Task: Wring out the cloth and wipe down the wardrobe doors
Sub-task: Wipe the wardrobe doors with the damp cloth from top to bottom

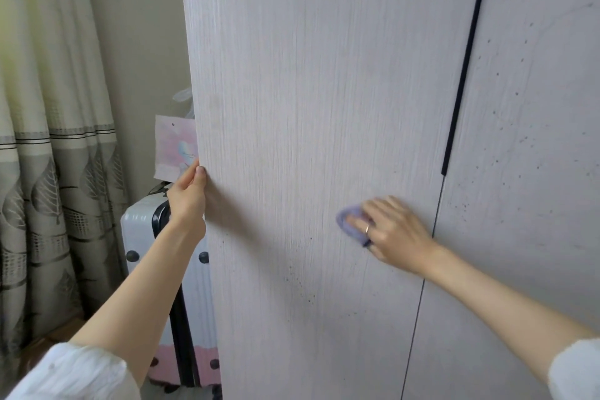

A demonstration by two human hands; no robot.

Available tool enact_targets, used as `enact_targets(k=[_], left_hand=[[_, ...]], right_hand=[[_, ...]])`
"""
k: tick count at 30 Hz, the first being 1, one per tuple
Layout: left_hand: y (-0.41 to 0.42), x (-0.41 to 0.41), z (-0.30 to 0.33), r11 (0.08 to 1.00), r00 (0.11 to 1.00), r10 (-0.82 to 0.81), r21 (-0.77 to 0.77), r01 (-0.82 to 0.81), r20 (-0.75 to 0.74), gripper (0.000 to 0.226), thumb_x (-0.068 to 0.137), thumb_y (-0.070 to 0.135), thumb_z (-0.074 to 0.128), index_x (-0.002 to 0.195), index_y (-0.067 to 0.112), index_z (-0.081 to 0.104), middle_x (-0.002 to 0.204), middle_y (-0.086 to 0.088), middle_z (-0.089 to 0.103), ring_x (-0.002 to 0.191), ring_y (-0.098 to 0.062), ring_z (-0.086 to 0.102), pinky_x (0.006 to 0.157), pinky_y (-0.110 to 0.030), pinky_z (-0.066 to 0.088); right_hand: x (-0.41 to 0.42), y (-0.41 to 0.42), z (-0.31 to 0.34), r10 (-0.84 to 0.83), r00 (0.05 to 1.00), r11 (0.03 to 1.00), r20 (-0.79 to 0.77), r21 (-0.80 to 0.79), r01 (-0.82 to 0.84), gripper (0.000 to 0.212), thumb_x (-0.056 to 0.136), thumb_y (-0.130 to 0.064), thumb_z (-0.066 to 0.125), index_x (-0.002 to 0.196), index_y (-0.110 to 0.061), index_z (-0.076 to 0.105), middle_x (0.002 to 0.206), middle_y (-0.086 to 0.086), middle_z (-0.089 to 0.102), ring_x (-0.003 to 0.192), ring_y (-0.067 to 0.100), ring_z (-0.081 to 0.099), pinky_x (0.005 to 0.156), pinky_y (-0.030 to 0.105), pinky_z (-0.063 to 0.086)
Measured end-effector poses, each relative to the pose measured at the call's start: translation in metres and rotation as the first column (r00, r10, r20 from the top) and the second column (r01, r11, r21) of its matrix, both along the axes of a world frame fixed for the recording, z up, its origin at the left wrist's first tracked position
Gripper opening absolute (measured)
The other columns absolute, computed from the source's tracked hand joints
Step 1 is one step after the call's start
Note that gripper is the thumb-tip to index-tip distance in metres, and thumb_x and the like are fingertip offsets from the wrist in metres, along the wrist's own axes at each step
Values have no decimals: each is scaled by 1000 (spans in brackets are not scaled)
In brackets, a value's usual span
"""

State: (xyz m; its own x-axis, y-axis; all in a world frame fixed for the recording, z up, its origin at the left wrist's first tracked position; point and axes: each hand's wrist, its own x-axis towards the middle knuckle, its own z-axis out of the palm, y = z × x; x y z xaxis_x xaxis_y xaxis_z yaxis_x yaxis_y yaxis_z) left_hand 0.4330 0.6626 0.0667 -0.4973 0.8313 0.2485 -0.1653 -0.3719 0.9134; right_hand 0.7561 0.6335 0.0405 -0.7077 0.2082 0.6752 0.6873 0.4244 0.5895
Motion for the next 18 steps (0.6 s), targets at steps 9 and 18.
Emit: enact_targets(k=[9,18], left_hand=[[2,4,-3,999,999,44,20,-44,-4,34,99,21,46,132,20,54,133,2,56,131,-19,42,113,-36,30],[0,13,-4,993,993,99,56,-103,70,35,99,18,46,133,14,52,132,3,54,117,-4,48,100,-14,33]], right_hand=[[31,3,96,-111,899,960,-424,188,207,31,69,-7,61,99,-8,68,82,17,54,75,32,53,65,36,24],[48,-10,-6,-195,981,981,-4,14,195,28,58,-18,70,83,-10,62,78,10,53,69,27,51,67,37,33]])
